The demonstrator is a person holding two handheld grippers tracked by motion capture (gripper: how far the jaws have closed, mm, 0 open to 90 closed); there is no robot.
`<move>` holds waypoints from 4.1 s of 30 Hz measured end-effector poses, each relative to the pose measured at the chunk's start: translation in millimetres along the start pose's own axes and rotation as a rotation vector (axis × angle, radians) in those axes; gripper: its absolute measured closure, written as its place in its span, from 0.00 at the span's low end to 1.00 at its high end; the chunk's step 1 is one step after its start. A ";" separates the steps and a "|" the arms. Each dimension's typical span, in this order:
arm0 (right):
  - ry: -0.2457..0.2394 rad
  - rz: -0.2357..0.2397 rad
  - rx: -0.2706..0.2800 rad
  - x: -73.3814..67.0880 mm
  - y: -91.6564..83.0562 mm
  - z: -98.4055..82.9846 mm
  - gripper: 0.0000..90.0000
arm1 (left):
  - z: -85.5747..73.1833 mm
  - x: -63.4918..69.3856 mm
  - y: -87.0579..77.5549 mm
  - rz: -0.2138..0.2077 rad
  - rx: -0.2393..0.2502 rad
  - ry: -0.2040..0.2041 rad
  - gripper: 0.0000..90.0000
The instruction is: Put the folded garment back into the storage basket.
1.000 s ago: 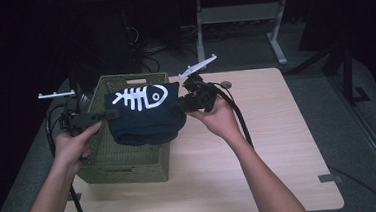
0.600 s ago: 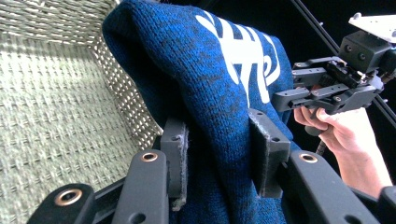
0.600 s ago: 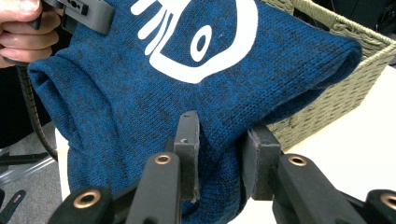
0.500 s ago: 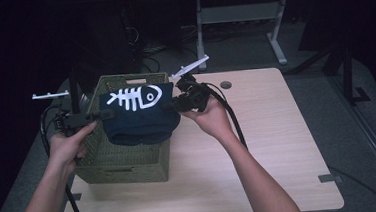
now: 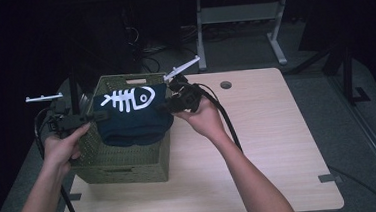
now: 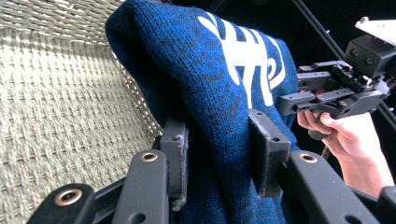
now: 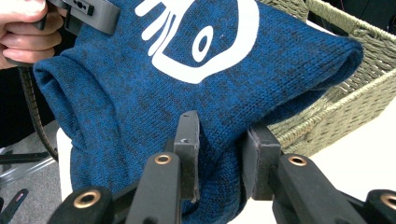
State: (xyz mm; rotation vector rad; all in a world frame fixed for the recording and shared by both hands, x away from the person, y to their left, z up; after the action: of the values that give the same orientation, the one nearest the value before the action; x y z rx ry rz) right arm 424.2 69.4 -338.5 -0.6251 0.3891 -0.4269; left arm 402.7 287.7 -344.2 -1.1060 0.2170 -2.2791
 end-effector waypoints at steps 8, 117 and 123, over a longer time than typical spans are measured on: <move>0.002 0.008 -0.006 -3.4 8.0 1.6 0.78 | -1.4 -7.5 -4.4 0.011 0.002 -0.010 0.70; 0.044 -0.090 0.004 7.5 49.3 -29.8 0.57 | -4.8 -68.6 -15.3 0.171 0.092 -0.084 0.59; 0.054 -0.089 0.013 8.3 39.8 -34.6 0.57 | -8.4 -56.8 -5.7 0.141 0.076 -0.065 0.59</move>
State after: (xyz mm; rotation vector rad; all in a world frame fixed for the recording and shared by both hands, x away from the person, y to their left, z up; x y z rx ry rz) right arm 425.4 77.9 -391.2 -0.6210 0.4103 -0.5321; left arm 421.1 323.9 -385.1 -1.0892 0.1758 -2.1064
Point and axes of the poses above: each handheld gripper's, and its own axes: y roughly forward along the jaws, z roughly out of its top, x roughly to its right, the point moved 9 cm from there along y, roughly forward along the jaws, and after that the axes turned 2 degrees about -x, right-handed, at the moved point
